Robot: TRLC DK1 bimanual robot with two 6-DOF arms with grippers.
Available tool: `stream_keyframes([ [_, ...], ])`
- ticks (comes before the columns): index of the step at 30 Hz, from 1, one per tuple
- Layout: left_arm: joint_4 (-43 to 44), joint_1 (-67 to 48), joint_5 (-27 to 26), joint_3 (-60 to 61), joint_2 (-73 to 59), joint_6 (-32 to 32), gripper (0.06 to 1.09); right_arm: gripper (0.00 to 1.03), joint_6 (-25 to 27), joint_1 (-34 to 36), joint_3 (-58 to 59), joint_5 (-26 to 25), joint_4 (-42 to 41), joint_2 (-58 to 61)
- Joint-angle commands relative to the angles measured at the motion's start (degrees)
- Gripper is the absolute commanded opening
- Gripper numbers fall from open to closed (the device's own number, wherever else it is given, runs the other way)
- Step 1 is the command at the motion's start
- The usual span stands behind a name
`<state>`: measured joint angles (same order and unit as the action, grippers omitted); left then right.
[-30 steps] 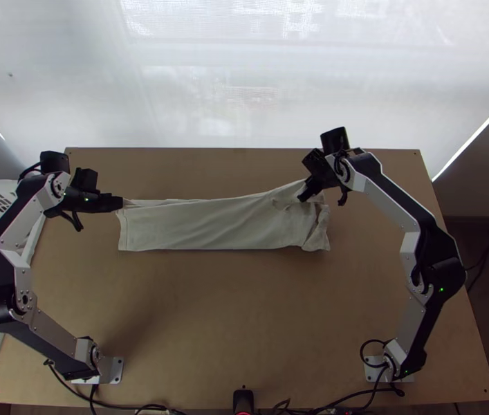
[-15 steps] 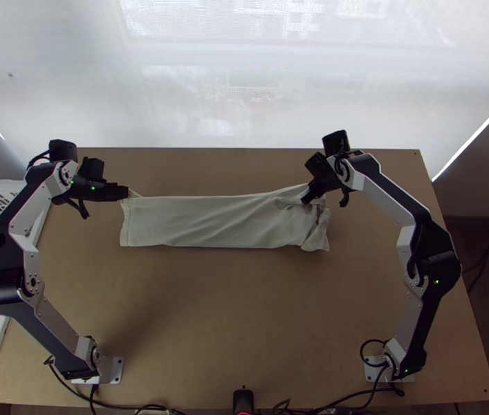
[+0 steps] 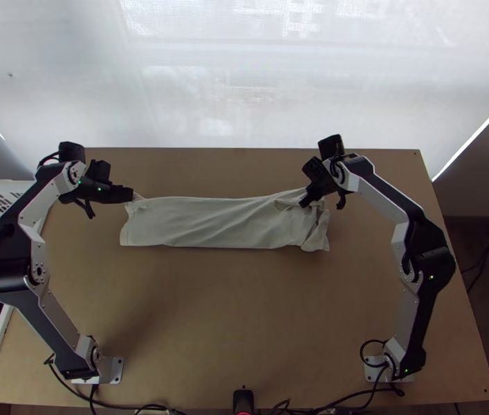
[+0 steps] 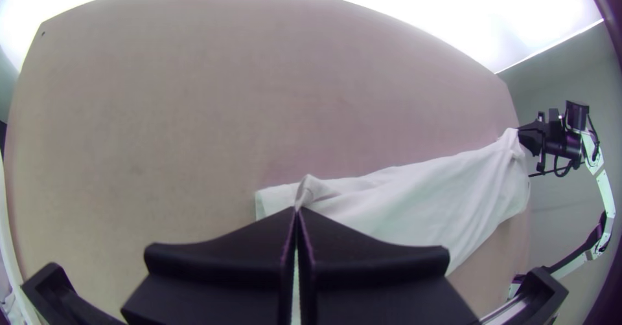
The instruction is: Fold the t-shirt
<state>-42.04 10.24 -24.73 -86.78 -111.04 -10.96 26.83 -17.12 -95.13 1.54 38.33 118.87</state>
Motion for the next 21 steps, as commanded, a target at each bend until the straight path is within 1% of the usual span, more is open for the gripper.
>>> stream_keyframes([
  [1,0.9,0.5,0.3,0.1,-2.3,-0.2,0.09,0.05,-0.6,0.3,-0.6,0.1,0.0,2.6],
  [2,0.9,0.6,0.3,0.1,-2.7,-0.2,0.09,0.15,-0.9,0.5,-0.6,0.1,0.0,3.0],
  [4,1.3,0.7,0.3,0.0,-3.3,-0.2,0.09,0.3,-1.2,1.0,-0.4,0.1,0.0,3.4],
  [5,1.5,0.8,0.3,-0.1,-3.3,0.0,0.09,0.53,-1.7,1.2,-0.3,0.1,0.0,3.5],
  [6,1.8,0.8,0.3,-0.1,-3.2,0.3,0.2,0.86,-2.7,1.4,-0.3,0.1,0.1,3.5],
  [7,2.3,0.8,0.3,-0.5,-3.0,-0.1,0.47,1.0,-3.5,1.6,-0.5,0.1,0.1,3.3],
  [8,2.3,0.7,0.3,-1.2,-3.0,-0.6,0.81,0.99,-3.9,1.6,-0.5,0.2,0.4,2.7],
  [9,1.6,0.7,0.2,-2.1,-2.9,-0.6,1.05,0.99,-4.2,1.6,-0.4,0.2,0.7,1.7],
  [12,0.7,0.1,-0.2,-3.5,-0.4,-0.6,1.04,0.99,-5.7,1.4,-0.3,0.4,0.7,-2.2],
  [15,-4.4,-1.3,-1.2,-4.4,3.1,-2.1,1.04,0.99,-7.7,0.1,-0.8,0.5,0.7,-7.1],
  [17,-8.1,-2.4,-1.2,-4.3,5.8,-4.2,1.04,0.99,-8.1,-1.6,-1.0,0.5,0.7,-10.1],
  [21,-10.8,-3.0,-1.0,-0.3,10.3,-4.0,1.04,0.99,-9.9,-5.8,-1.4,0.5,1.5,-14.6],
])
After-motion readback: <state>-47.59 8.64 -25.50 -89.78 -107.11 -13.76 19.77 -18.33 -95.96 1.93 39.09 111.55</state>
